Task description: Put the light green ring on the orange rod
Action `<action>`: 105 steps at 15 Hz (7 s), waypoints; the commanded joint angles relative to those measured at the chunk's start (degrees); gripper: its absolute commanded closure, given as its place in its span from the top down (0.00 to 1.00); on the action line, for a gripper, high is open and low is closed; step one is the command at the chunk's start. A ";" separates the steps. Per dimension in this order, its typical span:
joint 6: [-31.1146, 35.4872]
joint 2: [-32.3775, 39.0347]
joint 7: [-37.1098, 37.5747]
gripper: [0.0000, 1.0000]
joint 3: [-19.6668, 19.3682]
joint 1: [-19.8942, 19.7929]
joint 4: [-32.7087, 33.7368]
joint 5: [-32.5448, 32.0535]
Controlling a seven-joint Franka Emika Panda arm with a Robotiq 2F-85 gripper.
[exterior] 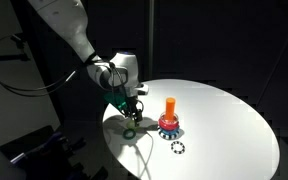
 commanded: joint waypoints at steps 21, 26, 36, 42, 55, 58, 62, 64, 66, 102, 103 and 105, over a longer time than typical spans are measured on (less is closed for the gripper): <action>6.97 5.77 -1.90 0.73 0.92 -1.76 2.12 1.04; 5.23 3.87 -0.87 0.49 0.23 -1.41 2.19 0.86; -2.99 -4.83 1.07 0.49 -4.22 -1.32 3.30 -1.18; -7.00 -9.40 2.07 0.49 -6.24 -2.20 5.05 -2.01; -8.08 -10.54 4.06 0.49 -7.02 -4.87 11.61 -1.10; -8.09 -9.99 4.37 0.49 -7.21 -5.43 12.89 -0.75; -7.78 -8.74 4.93 0.49 -7.68 -6.01 14.15 -0.70; -7.83 -7.84 5.09 0.49 -7.85 -6.30 14.84 -0.51; -8.08 -6.86 4.80 0.49 -7.87 -6.69 15.51 0.01; -8.62 -5.08 2.81 1.00 -5.33 -6.95 15.52 6.78; -8.87 -5.36 2.72 1.00 -5.30 -6.88 15.24 6.67; -10.78 -6.01 1.20 1.00 -4.70 -7.06 14.75 7.28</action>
